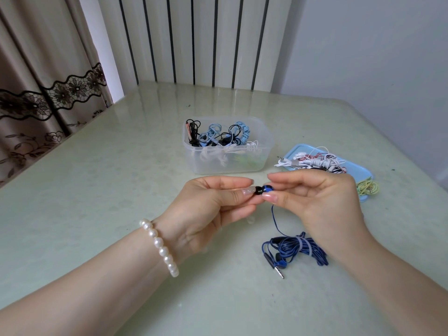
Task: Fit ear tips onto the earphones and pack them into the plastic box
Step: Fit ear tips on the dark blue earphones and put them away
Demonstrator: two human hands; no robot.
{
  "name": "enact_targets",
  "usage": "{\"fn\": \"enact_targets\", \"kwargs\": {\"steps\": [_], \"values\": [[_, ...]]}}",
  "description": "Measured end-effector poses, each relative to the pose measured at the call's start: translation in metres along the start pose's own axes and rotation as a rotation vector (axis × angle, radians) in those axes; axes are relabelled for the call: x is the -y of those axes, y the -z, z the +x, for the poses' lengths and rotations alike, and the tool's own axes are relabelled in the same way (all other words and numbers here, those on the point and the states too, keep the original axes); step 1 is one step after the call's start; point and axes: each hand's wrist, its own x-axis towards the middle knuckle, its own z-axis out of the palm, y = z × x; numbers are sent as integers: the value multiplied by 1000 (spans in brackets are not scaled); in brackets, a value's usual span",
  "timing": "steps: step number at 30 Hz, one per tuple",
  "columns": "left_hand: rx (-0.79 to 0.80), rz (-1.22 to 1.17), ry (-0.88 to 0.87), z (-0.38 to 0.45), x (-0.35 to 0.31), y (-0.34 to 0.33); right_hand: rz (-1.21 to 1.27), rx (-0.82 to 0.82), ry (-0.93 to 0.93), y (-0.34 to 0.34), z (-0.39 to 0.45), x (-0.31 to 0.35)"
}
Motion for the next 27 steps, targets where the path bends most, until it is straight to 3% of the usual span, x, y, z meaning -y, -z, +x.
{"fn": "enact_targets", "kwargs": {"steps": [27], "values": [[-13,74,-156,-2,10,-7,-46,87,-88,2,4,0]]}}
